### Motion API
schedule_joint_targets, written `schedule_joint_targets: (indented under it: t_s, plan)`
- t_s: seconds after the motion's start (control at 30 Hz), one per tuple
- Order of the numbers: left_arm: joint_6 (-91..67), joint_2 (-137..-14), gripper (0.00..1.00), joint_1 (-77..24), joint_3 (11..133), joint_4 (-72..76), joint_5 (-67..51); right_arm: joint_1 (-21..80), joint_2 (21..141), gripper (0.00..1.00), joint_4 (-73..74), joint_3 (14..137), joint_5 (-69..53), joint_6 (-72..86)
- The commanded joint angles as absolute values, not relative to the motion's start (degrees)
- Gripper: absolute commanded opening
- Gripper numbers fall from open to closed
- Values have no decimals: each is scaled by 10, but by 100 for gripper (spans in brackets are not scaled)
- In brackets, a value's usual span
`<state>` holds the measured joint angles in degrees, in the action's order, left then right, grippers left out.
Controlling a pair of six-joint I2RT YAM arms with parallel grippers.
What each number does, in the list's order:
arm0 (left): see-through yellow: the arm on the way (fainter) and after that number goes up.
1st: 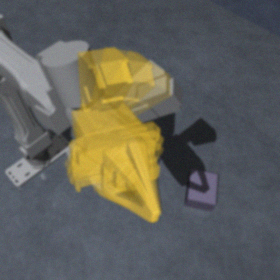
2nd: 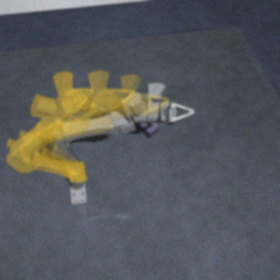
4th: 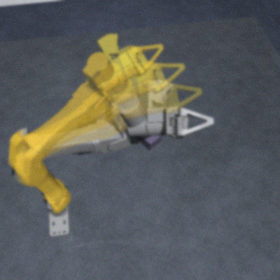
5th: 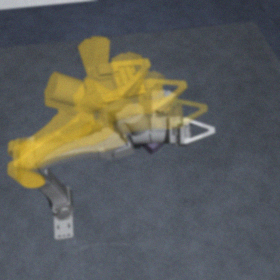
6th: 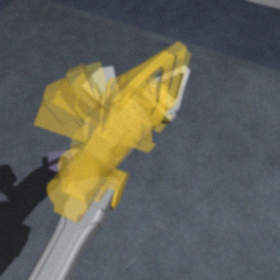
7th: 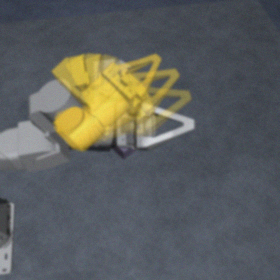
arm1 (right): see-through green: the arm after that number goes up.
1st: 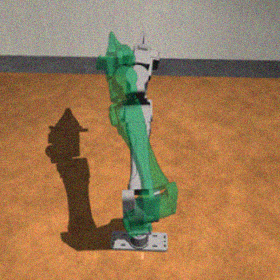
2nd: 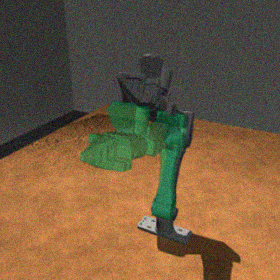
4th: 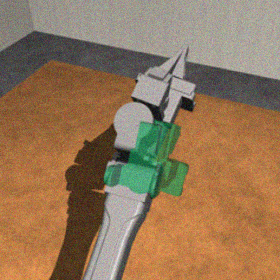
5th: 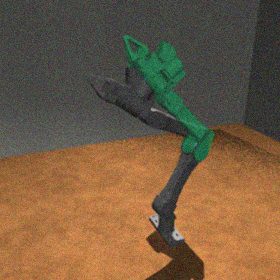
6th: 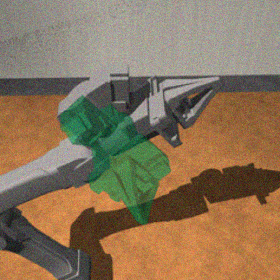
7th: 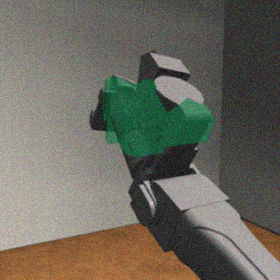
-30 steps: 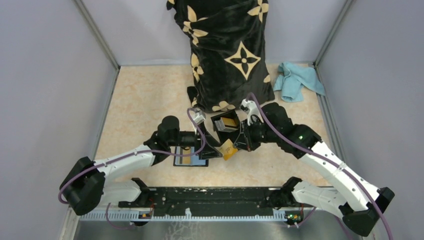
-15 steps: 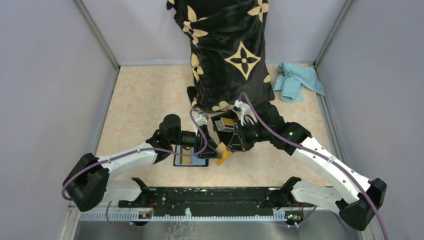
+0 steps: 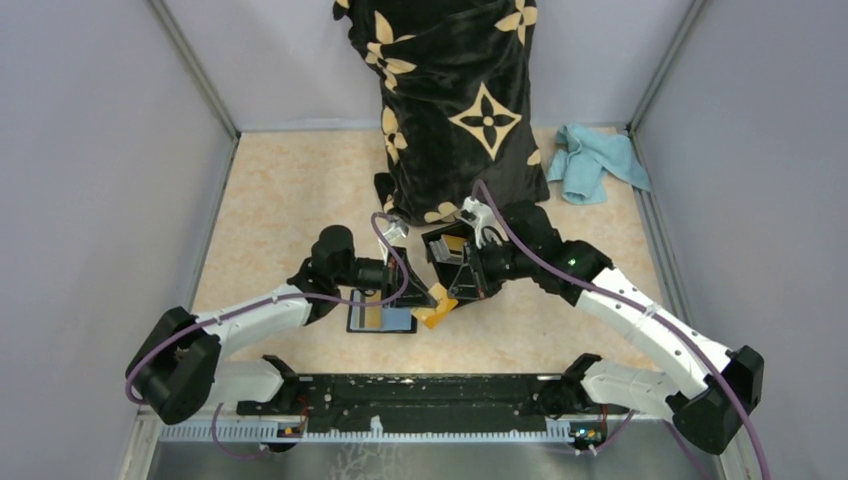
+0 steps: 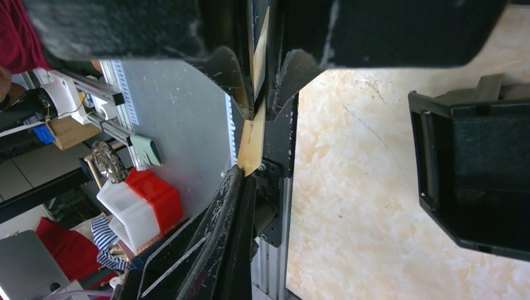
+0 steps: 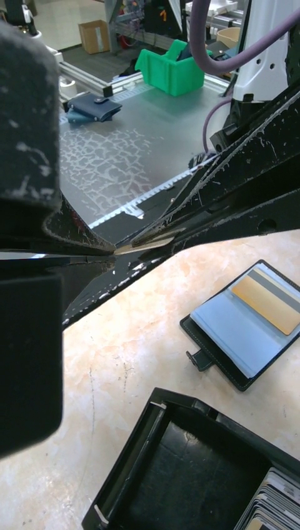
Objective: Put the credit cards into the card holder
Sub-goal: Pick up the credit card from the storage box.
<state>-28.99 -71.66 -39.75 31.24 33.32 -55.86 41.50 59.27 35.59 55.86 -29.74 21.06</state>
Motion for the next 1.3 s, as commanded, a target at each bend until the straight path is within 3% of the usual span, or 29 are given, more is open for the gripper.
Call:
schedule_joint_targets:
  t_s: [0.0, 0.17, 0.47, 0.6, 0.77, 0.93, 1.0, 1.13, 1.27]
  plan:
    - [-304, -714, 22, -379, 293, 358, -560, 412, 601, 0, 327, 560, -321, 206]
    - [-314, -699, 35, -369, 275, 360, -546, 404, 608, 0, 323, 561, -330, 201]
    - [-334, -703, 34, -363, 256, 388, -552, 397, 622, 0, 304, 554, -352, 200]
    - [-347, -716, 27, -363, 258, 412, -567, 397, 629, 0, 294, 548, -358, 203]
    - [-355, -729, 0, -361, 259, 425, -580, 397, 629, 0, 296, 547, -345, 203]
    - [-360, -723, 0, -359, 247, 430, -572, 397, 631, 0, 302, 555, -328, 200]
    - [-352, -709, 0, -354, 242, 403, -535, 397, 630, 7, 308, 559, -303, 196]
    - [-317, -659, 0, -343, 246, 268, -382, 397, 621, 34, 311, 565, -238, 196]
    - [-344, -620, 0, -340, 247, 174, -242, 403, 621, 42, 294, 561, -200, 208]
